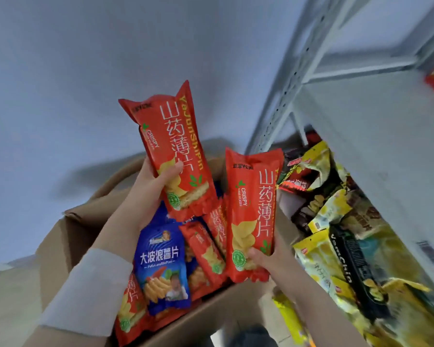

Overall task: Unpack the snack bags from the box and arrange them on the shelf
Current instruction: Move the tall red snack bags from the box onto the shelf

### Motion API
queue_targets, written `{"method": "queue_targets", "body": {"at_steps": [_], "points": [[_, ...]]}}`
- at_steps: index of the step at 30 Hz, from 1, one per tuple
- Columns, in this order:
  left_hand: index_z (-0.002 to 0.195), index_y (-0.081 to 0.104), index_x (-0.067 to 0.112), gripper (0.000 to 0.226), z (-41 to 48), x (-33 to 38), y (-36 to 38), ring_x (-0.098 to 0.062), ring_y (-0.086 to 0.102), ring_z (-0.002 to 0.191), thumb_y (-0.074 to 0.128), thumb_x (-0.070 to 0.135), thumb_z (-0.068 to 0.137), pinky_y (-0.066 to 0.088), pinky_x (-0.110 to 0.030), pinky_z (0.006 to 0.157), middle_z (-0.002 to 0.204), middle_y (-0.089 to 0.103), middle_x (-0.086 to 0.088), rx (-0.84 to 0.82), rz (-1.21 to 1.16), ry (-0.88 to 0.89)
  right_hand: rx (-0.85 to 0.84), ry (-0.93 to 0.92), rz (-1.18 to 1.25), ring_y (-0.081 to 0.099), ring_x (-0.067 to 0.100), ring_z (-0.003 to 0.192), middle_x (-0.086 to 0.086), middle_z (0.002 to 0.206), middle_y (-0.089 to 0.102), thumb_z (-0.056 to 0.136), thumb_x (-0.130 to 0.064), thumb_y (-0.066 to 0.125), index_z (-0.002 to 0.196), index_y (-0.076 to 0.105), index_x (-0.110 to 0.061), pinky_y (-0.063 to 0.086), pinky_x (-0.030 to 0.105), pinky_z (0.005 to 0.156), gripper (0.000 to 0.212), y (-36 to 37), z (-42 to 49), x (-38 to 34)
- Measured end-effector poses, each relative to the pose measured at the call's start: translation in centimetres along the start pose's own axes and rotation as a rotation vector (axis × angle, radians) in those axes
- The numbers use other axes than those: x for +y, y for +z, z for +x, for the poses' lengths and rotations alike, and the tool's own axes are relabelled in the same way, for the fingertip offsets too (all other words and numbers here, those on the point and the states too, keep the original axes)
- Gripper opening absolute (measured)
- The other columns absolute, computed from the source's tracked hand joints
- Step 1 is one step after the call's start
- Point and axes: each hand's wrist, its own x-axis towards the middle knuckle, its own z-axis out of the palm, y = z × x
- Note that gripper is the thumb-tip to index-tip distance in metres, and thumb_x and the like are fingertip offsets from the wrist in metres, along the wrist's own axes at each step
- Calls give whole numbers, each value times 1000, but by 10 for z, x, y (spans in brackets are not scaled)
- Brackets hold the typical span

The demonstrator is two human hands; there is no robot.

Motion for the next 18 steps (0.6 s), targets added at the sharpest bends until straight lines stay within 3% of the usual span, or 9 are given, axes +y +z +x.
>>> {"method": "queue_targets", "body": {"at_steps": [2, 4, 8, 11, 13, 16, 18], "points": [[127, 47, 24, 84, 6, 9, 51, -29, 63, 109, 85, 45, 55, 47, -54, 93, 119, 65, -7, -51, -71, 54, 40, -76, 64, 69, 6, 92, -7, 106, 69, 29, -58, 88, 120, 46, -30, 55, 18, 67, 103, -38, -20, -13], [117, 51, 30, 74, 13, 14, 108, -29, 62, 111, 86, 47, 54, 43, -59, 96, 121, 65, -6, -86, -121, 107, 86, -116, 122, 69, 9, 94, -7, 103, 71, 23, -58, 88, 119, 47, -32, 55, 21, 69, 108, -80, -39, -19], [120, 47, 31, 66, 23, 17, 228, -21, 63, 110, 79, 47, 64, 46, -53, 97, 122, 63, 0, -206, -23, 217, 188, -185, 129, 68, 14, 98, -6, 107, 71, 46, -37, 86, 122, 48, -27, 55, 29, 77, 86, -168, -77, -31], [113, 50, 32, 65, 35, 12, 301, -9, 67, 99, 80, 51, 58, 53, -36, 90, 106, 69, 13, -311, 108, 286, 307, -247, 154, 69, 15, 96, -6, 105, 72, 39, -44, 84, 117, 52, -27, 55, 30, 78, 87, -228, -99, -41], [109, 52, 35, 74, 47, 9, 337, -8, 68, 95, 82, 55, 44, 55, -32, 85, 99, 71, 17, -383, 172, 298, 383, -303, 155, 71, 12, 87, -5, 100, 73, 42, -43, 81, 116, 51, -25, 54, 22, 66, 81, -261, -105, -48], [110, 52, 36, 76, 71, 4, 382, -9, 68, 95, 81, 56, 43, 56, -32, 83, 101, 70, 16, -488, 267, 328, 461, -379, 134, 65, 15, 60, 10, 84, 73, 56, -35, 78, 116, 48, -16, 45, 19, 49, 69, -305, -100, -60], [110, 52, 38, 76, 91, 1, 408, -7, 68, 96, 83, 56, 43, 57, -30, 82, 101, 70, 17, -538, 304, 354, 494, -421, 137, 67, 19, 61, 14, 86, 73, 66, -26, 73, 119, 45, -14, 43, 20, 47, 61, -330, -83, -69]]}}
